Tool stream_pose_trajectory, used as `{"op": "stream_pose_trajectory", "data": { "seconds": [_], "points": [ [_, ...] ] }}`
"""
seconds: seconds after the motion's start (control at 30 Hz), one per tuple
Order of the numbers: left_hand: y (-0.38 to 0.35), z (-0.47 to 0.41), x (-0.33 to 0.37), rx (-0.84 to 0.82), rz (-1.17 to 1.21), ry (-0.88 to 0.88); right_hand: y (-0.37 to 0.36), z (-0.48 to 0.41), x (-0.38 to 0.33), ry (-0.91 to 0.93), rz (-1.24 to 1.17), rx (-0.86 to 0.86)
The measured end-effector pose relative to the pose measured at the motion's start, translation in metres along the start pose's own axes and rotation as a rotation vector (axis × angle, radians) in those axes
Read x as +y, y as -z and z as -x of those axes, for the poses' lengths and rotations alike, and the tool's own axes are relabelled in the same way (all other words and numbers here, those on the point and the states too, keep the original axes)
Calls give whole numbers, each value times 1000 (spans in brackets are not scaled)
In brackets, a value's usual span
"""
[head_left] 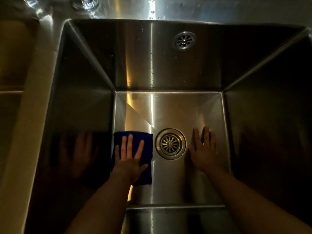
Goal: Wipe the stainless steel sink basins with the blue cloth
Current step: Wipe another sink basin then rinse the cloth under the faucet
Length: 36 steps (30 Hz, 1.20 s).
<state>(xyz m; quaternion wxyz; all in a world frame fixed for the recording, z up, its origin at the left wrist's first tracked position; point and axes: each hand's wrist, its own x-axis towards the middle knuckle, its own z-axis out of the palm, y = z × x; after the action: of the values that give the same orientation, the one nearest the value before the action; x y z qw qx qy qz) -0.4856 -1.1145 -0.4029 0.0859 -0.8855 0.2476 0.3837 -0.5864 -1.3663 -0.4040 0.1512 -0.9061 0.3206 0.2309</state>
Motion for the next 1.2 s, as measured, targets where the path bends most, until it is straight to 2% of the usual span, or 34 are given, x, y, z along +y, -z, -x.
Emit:
{"op": "stream_pose_trajectory", "data": {
  "seconds": [0.23,0.4,0.5,0.57,0.67,0.7,0.73,0.87,1.07,1.13,1.2],
  "points": [
    [-25,36,26,-321,-71,90,8,24,-1,7,20,-128],
    [-11,61,50,-547,-28,120,30,30,-6,4,-2,-200],
    [7,70,63,-620,0,134,39,32,-9,16,1,-235],
    [28,73,72,-527,-33,130,42,33,-12,25,5,-232],
    [55,68,70,-27,-14,14,45,34,-17,25,-27,-226],
    [60,64,62,91,-22,-5,46,34,-19,23,-33,-225],
    [61,59,53,119,-41,-10,47,35,-20,23,-32,-225],
    [52,51,24,-21,-77,39,50,41,-26,22,-40,-233],
    [42,51,20,-50,-178,-10,56,56,-38,26,-61,-309],
    [45,54,17,-82,-124,-54,58,60,-41,59,-81,-334],
    [49,57,15,-148,40,-94,61,66,-47,85,-132,-370]
  ]
}}
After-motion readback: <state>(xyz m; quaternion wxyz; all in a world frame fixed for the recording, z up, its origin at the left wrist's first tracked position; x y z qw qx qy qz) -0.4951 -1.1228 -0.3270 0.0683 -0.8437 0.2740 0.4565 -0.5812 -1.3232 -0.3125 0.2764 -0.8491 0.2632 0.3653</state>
